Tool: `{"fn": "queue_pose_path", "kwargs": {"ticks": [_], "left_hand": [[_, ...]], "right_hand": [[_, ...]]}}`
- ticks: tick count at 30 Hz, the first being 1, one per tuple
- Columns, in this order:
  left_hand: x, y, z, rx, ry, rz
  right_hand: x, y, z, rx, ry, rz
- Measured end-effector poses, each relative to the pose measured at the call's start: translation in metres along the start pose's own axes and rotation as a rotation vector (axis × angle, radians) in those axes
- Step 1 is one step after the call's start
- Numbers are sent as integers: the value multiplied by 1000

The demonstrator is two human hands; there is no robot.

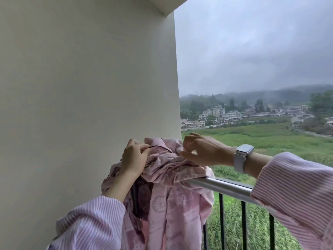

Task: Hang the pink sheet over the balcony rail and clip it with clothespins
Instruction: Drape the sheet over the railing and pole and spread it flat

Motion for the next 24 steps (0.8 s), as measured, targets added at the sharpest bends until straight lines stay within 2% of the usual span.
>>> {"fn": "queue_pose_path", "kwargs": {"ticks": [2,5,8,11,17,21,24], "left_hand": [[-3,4,1,-14,-43,29],[0,3,4,63,-28,6],[-2,2,6,142,-33,21],[-11,21,10,72,-38,-78],[-46,60,6,-66,-187,-123],[-96,71,-15,-123,-324,-175],[-110,43,-42,31,-372,-126]], "right_hand": [[-1,-1,10,-23,-24,49],[5,-2,29,-59,-69,157],[11,-19,49,14,-124,257],[11,-33,65,63,-166,214],[11,17,67,-210,-179,455],[15,64,40,-398,-40,344],[13,72,1,-346,70,64]]}}
Point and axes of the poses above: each hand's wrist, its own z-axis towards the middle knuckle, its own y-axis out of the back of the hand, x = y × z, the point moved 9 cm from there along z, towards the middle knuckle, and after that the axes turned 9 degrees about -z, right-handed, at the moved point
